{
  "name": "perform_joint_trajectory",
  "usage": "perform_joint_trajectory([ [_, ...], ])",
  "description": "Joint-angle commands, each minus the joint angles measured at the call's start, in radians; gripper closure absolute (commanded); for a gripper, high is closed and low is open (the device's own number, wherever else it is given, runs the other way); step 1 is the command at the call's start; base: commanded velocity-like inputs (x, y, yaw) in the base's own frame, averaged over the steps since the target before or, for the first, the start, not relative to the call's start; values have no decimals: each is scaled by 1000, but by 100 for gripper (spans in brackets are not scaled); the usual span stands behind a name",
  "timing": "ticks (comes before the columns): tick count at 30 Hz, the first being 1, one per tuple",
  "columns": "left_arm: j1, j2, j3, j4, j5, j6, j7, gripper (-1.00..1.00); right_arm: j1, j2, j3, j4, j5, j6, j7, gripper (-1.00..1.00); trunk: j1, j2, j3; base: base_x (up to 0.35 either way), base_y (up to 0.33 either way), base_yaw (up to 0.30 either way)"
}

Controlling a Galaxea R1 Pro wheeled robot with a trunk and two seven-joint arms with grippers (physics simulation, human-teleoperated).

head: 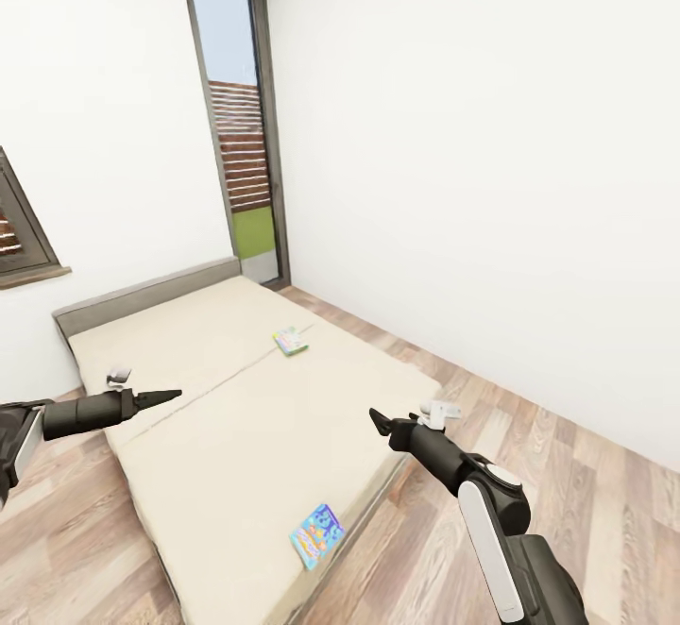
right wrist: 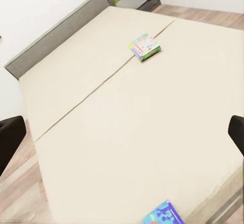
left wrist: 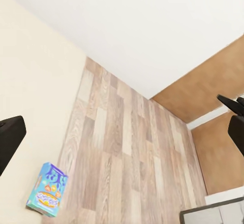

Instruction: Put all the toys in the child's room - the three board games (two on the bed and one on the table), the two jigsaw puzzles on the table, and the tennis ball on the table - inside the toy box on the table in the child's room.

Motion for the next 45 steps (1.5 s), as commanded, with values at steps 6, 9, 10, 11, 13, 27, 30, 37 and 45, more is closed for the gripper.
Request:
perform_joint_trajectory([
  [6,-1,0,2,0,-5,11,-6,-100,-1,0,-1,-1,-1,5,2,-100,1,-2,-2,0,-300,248],
  [9,-1,0,2,0,-5,11,-6,-100,-1,0,-1,-1,-1,5,2,-100,1,-2,-2,0,-300,283],
  [10,-1,0,2,0,-5,11,-6,-100,-1,0,0,-1,-1,5,2,-100,1,-2,-2,0,-300,288],
  [11,-1,0,2,0,-5,11,-6,-100,-1,0,0,-1,-1,5,2,-100,1,-2,-2,0,-300,288],
  [13,-1,0,2,0,-5,11,-6,-100,-1,0,0,-1,-1,5,2,-100,1,-2,-2,0,-300,290],
  [27,-1,0,2,0,-5,11,-6,-100,-1,0,1,-1,-1,5,0,-100,1,-2,-2,0,-300,291],
  [30,-1,0,2,0,-5,11,-6,-100,-1,0,12,-1,0,5,-3,-100,1,-2,-2,0,-300,291],
  [37,-1,0,2,0,-5,11,-6,-100,-1,0,38,-1,1,4,-9,-100,1,-2,-2,0,-300,292],
  [45,-1,0,2,0,-5,11,-6,-100,-1,0,40,-1,1,4,-10,-100,1,-2,-2,0,-279,292],
])
